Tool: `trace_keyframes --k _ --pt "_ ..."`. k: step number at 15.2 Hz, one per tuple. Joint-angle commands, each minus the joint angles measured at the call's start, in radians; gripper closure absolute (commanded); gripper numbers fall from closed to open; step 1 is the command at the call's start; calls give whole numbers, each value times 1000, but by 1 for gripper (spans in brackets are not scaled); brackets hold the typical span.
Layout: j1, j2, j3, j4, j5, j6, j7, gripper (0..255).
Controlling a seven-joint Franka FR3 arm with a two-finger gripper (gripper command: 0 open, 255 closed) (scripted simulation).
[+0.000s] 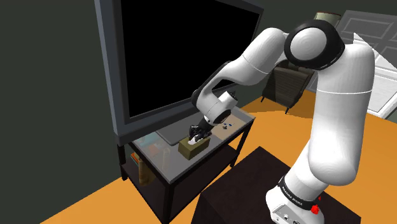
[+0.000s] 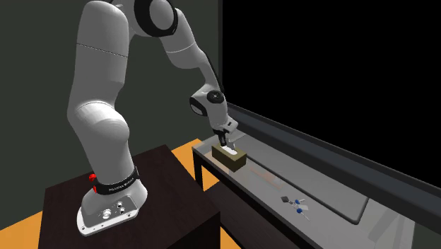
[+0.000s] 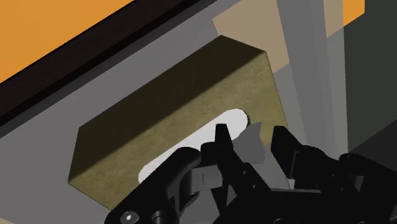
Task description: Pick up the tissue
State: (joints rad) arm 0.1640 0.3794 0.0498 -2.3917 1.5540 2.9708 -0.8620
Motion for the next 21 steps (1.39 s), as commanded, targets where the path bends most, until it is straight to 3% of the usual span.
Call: trace_keyframes --k 1,8,21 --pt "-2 3 -2 -2 2 4 -2 255" --pt "-2 3 -2 -2 2 3 -3 255" --pt "61 -210 -86 -129 -409 -44 410 255"
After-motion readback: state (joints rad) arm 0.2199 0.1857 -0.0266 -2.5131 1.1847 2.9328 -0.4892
